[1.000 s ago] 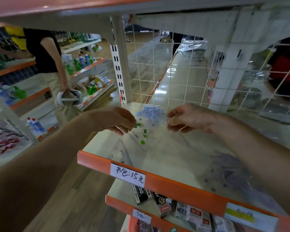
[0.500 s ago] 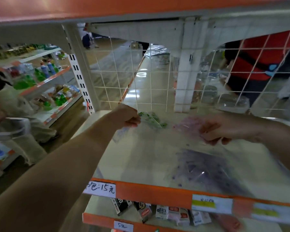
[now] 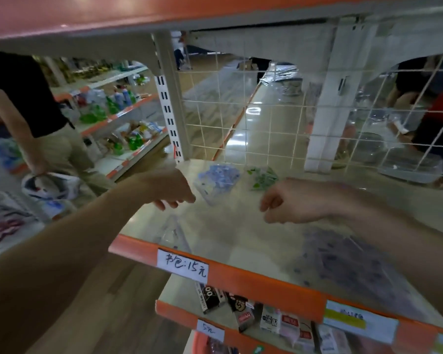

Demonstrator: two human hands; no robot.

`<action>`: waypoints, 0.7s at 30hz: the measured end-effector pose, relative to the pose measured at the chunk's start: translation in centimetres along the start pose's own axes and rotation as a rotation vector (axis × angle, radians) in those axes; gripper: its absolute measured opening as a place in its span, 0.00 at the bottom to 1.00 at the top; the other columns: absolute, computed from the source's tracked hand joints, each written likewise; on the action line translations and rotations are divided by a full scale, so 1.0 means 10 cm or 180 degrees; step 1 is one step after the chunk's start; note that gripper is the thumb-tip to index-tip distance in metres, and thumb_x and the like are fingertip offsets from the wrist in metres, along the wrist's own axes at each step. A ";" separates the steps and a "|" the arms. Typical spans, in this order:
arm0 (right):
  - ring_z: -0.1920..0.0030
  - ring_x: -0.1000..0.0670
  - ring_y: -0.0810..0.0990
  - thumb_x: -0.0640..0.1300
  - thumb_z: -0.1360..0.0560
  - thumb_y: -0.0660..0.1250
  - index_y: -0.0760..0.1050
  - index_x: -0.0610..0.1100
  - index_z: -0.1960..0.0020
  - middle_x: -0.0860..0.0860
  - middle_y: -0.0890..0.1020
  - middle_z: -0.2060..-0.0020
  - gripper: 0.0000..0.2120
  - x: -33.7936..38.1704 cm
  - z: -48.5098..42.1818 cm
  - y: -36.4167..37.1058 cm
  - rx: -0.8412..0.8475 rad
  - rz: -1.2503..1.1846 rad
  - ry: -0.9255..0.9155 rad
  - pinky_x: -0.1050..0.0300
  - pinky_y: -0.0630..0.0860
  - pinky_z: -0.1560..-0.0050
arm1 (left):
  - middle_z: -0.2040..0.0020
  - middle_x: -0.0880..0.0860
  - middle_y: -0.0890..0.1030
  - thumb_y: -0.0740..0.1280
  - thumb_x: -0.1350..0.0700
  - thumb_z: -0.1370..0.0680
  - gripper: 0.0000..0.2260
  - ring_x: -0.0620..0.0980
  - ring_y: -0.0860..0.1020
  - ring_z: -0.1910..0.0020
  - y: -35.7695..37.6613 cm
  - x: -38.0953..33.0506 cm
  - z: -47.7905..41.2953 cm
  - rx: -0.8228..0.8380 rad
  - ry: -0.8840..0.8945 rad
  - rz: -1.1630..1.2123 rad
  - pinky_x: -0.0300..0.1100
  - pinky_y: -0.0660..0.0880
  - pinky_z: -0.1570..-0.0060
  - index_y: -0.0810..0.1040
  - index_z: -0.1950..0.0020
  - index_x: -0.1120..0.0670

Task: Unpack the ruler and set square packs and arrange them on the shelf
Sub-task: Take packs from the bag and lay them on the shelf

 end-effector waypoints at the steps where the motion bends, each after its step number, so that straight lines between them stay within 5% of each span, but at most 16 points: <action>1: 0.55 0.52 0.79 0.47 0.25 0.67 0.79 0.45 0.42 0.49 0.82 0.52 0.13 0.20 -0.10 0.12 0.0060 0.0103 -0.0133 0.59 0.74 0.55 | 0.54 0.51 0.79 0.69 0.50 0.24 0.14 0.46 0.79 0.58 0.01 0.14 0.08 0.0074 -0.0091 -0.0221 0.44 0.79 0.58 0.76 0.43 0.56; 4: 0.44 0.45 0.78 0.52 0.24 0.64 0.76 0.41 0.38 0.45 0.79 0.43 0.20 0.74 -0.38 0.51 0.0186 0.0250 -0.0491 0.52 0.75 0.44 | 0.53 0.51 0.79 0.68 0.41 0.26 0.21 0.48 0.77 0.57 0.10 0.48 0.34 0.0325 -0.0348 -0.0868 0.42 0.77 0.56 0.76 0.43 0.56; 7: 0.41 0.46 0.74 0.60 0.26 0.63 0.76 0.45 0.40 0.47 0.75 0.43 0.22 1.11 -0.54 0.77 0.0148 0.0383 -0.0662 0.53 0.72 0.46 | 0.53 0.51 0.80 0.69 0.37 0.29 0.22 0.50 0.77 0.56 0.22 0.57 0.45 0.0196 -0.0343 -0.1328 0.41 0.73 0.56 0.78 0.50 0.56; 10: 0.39 0.44 0.69 0.60 0.25 0.63 0.74 0.46 0.39 0.46 0.69 0.43 0.22 1.24 -0.59 0.88 0.0154 0.0474 -0.0724 0.50 0.69 0.41 | 0.53 0.54 0.81 0.69 0.44 0.26 0.15 0.52 0.79 0.55 0.36 0.56 0.39 0.0015 -0.0274 -0.0959 0.43 0.74 0.55 0.75 0.57 0.56; 15: 0.40 0.41 0.73 0.55 0.23 0.61 0.74 0.44 0.39 0.43 0.72 0.43 0.19 1.18 -0.70 0.85 0.0109 0.0493 -0.0740 0.51 0.71 0.45 | 0.52 0.55 0.81 0.65 0.51 0.23 0.10 0.53 0.79 0.50 0.36 0.48 0.23 -0.0276 -0.0327 -0.0517 0.44 0.76 0.47 0.75 0.52 0.57; 21: 0.39 0.43 0.68 0.53 0.25 0.66 0.73 0.44 0.39 0.45 0.68 0.41 0.19 1.03 -0.80 0.84 -0.0048 0.0669 -0.0584 0.51 0.70 0.48 | 0.65 0.53 0.74 0.69 0.57 0.26 0.09 0.56 0.80 0.51 0.39 0.20 0.05 -0.0217 -0.0129 -0.0842 0.42 0.73 0.57 0.72 0.64 0.58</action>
Point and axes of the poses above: each hand's wrist, its own z-axis away from the middle knuckle, its own y-axis out of the palm, x = y × z, the point moved 9 cm from there along -z, towards the middle knuckle
